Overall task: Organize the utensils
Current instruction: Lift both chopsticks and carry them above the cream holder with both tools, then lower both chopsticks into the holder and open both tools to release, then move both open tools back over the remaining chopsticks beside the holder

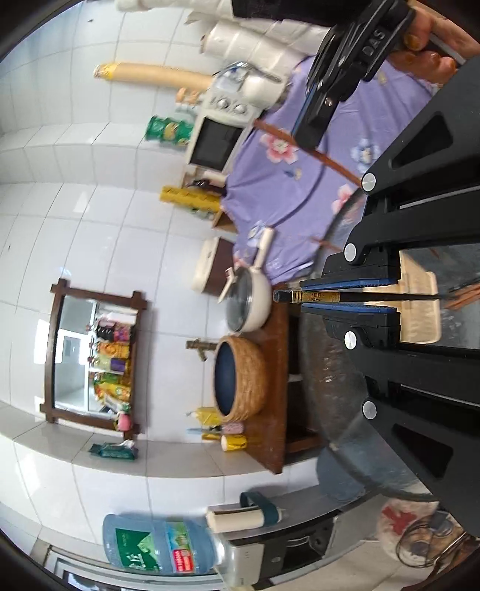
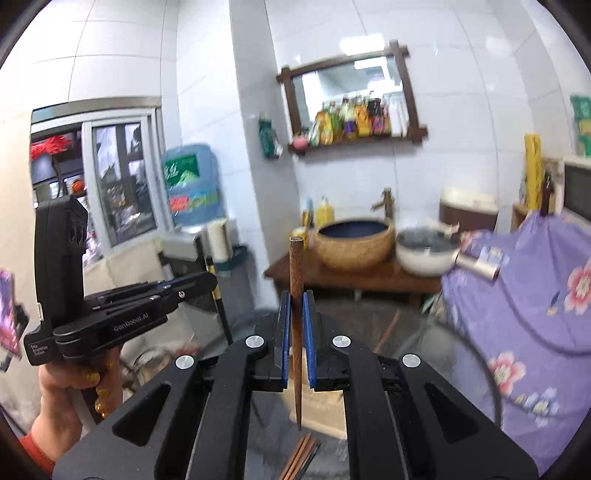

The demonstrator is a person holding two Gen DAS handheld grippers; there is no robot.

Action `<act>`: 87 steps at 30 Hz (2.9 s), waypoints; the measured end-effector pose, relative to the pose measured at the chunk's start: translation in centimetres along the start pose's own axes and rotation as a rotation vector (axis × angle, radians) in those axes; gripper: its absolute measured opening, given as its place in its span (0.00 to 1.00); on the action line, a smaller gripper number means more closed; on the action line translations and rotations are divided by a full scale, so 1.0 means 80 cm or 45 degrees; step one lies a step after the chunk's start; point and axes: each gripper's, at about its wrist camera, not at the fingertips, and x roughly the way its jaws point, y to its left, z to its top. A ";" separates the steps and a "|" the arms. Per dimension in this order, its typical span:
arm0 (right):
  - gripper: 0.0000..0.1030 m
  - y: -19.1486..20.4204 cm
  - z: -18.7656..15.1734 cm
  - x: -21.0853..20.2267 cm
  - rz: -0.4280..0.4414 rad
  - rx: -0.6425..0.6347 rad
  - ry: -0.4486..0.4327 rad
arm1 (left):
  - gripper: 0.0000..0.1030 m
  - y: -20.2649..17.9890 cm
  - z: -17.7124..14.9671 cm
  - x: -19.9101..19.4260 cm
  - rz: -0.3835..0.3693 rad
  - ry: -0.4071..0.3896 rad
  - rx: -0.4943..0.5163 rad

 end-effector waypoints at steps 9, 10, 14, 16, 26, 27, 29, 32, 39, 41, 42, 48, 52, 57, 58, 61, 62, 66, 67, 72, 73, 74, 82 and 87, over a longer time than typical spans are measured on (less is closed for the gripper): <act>0.07 -0.001 0.028 0.063 -0.176 -0.051 -0.007 | 0.06 -0.005 0.027 0.057 0.065 0.018 0.017; 0.07 -0.005 0.021 0.073 -0.183 -0.044 0.011 | 0.06 -0.005 0.022 0.064 0.080 0.025 0.031; 0.08 -0.020 -0.021 0.116 -0.216 -0.008 0.103 | 0.06 -0.001 -0.006 0.098 0.136 0.087 0.069; 0.08 -0.029 -0.042 0.137 -0.221 0.016 0.160 | 0.06 0.002 -0.026 0.116 0.151 0.137 0.072; 0.08 -0.062 -0.104 0.180 -0.225 0.100 0.292 | 0.06 0.024 -0.093 0.169 0.154 0.299 0.030; 0.08 -0.063 -0.107 0.181 -0.227 0.101 0.296 | 0.06 0.025 -0.096 0.171 0.151 0.307 0.029; 0.08 -0.065 -0.109 0.183 -0.227 0.100 0.296 | 0.07 0.025 -0.099 0.171 0.148 0.300 0.037; 0.09 -0.071 -0.110 0.180 -0.223 0.120 0.279 | 0.12 0.025 -0.099 0.168 0.146 0.289 0.046; 0.44 -0.063 -0.111 0.138 -0.236 0.060 0.158 | 0.64 0.024 -0.097 0.106 0.147 0.092 0.038; 0.44 -0.058 -0.115 0.123 -0.225 0.035 0.136 | 0.74 0.027 -0.105 0.083 0.163 0.047 0.036; 0.46 -0.055 -0.119 0.113 -0.218 0.027 0.124 | 0.81 0.028 -0.110 0.076 0.170 0.037 0.040; 0.56 -0.023 -0.156 0.058 -0.185 -0.059 0.085 | 0.93 0.046 -0.163 0.036 0.214 0.064 0.006; 0.64 -0.002 -0.195 0.043 -0.150 -0.134 0.132 | 0.93 0.056 -0.211 0.028 0.251 0.128 0.005; 0.64 0.008 -0.263 0.060 -0.130 -0.135 0.313 | 0.93 0.068 -0.276 0.023 0.304 0.227 -0.044; 0.64 0.007 -0.278 0.066 -0.124 -0.114 0.361 | 0.93 0.070 -0.286 0.023 0.310 0.243 -0.058; 0.64 0.002 -0.312 0.081 -0.120 -0.059 0.469 | 0.93 0.073 -0.310 0.020 0.365 0.277 -0.045; 0.64 0.002 -0.320 0.084 -0.125 -0.053 0.492 | 0.93 0.072 -0.315 0.019 0.389 0.281 -0.026; 0.64 0.006 -0.355 0.095 -0.144 -0.047 0.579 | 0.93 0.068 -0.334 0.015 0.425 0.316 0.026; 0.64 0.006 -0.362 0.097 -0.156 -0.037 0.597 | 0.93 0.067 -0.337 0.014 0.422 0.321 0.028; 0.64 0.002 -0.383 0.106 -0.181 0.020 0.664 | 0.93 0.059 -0.355 0.014 0.425 0.357 0.057; 0.64 0.003 -0.386 0.107 -0.180 0.023 0.672 | 0.93 0.056 -0.358 0.016 0.420 0.366 0.058; 0.64 0.002 -0.389 0.107 -0.180 0.021 0.675 | 0.93 0.055 -0.359 0.017 0.415 0.373 0.059; 0.64 0.016 -0.396 0.123 -0.233 -0.067 0.724 | 0.93 0.051 -0.364 0.021 0.405 0.392 0.058; 0.64 0.002 -0.397 0.118 -0.332 -0.089 0.743 | 0.93 0.045 -0.368 0.025 0.401 0.415 0.084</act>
